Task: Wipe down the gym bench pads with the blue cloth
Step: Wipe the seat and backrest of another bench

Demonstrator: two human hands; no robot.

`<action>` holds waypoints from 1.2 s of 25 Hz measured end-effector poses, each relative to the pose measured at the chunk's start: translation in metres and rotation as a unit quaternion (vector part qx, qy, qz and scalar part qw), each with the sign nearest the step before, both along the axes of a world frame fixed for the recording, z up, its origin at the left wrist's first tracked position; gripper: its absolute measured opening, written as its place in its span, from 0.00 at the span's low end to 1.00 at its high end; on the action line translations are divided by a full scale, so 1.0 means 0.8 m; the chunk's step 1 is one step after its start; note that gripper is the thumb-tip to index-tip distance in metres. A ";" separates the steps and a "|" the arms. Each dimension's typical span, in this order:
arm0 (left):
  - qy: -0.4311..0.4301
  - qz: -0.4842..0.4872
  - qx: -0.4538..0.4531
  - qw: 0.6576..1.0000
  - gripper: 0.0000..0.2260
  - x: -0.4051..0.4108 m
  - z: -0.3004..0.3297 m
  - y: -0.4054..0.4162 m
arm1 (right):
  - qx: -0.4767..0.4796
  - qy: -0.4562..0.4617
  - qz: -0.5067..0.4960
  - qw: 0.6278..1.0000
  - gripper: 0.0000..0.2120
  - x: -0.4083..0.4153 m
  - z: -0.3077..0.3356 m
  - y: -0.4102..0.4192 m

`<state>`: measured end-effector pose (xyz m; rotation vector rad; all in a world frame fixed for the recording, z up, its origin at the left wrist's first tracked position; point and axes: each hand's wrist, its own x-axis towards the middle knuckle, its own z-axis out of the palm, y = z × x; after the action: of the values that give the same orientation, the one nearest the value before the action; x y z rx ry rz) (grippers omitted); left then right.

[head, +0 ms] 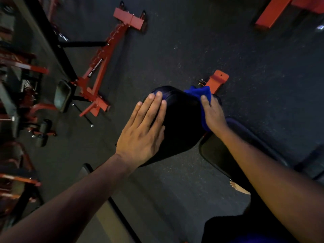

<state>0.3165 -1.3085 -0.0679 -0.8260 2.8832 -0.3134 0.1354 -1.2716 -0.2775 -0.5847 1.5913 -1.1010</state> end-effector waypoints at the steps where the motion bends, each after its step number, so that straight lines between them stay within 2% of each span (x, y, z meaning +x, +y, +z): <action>1: -0.003 -0.004 0.000 1.000 0.26 0.001 0.000 -0.001 | 0.020 -0.002 0.005 1.000 0.22 -0.006 -0.024 -0.004; 5: 0.005 -0.009 0.003 1.000 0.26 0.004 -0.004 -0.002 | 0.110 -0.040 0.053 0.992 0.18 -0.030 -0.087 -0.024; 10: 0.009 -0.019 -0.005 1.000 0.27 0.006 -0.006 -0.005 | 0.182 -0.066 0.079 0.978 0.19 -0.045 -0.104 -0.030; 13: 0.007 -0.013 -0.004 1.000 0.26 0.005 -0.008 -0.003 | 0.110 -0.077 0.029 0.991 0.16 -0.029 -0.072 -0.022; 15: 0.002 -0.014 -0.003 1.000 0.27 0.006 -0.008 -0.003 | 0.050 -0.051 -0.011 0.997 0.17 -0.009 -0.044 -0.011; 18: -0.001 -0.017 -0.004 1.000 0.27 0.006 -0.007 -0.005 | 0.017 -0.044 -0.046 0.998 0.20 0.014 -0.013 0.011; 20: 0.003 -0.012 -0.008 1.000 0.27 0.004 -0.008 -0.004 | 0.002 -0.031 -0.054 0.998 0.20 0.012 -0.019 0.013; 22: 0.007 -0.008 -0.003 1.000 0.26 0.002 -0.008 -0.001 | 0.034 -0.023 -0.036 0.999 0.21 -0.003 -0.050 -0.001; 26: 0.009 -0.019 0.003 1.000 0.26 0.005 -0.006 -0.006 | 0.114 -0.068 0.012 0.991 0.14 -0.029 -0.099 -0.042; 30: 0.016 -0.018 0.010 1.000 0.26 0.006 -0.009 -0.005 | 0.191 -0.091 0.032 0.977 0.19 -0.042 -0.118 -0.049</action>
<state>0.3212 -1.3126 -0.0752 -0.7822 2.9284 -0.2785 0.1019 -1.3108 -0.3720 -0.2684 1.5585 -0.7486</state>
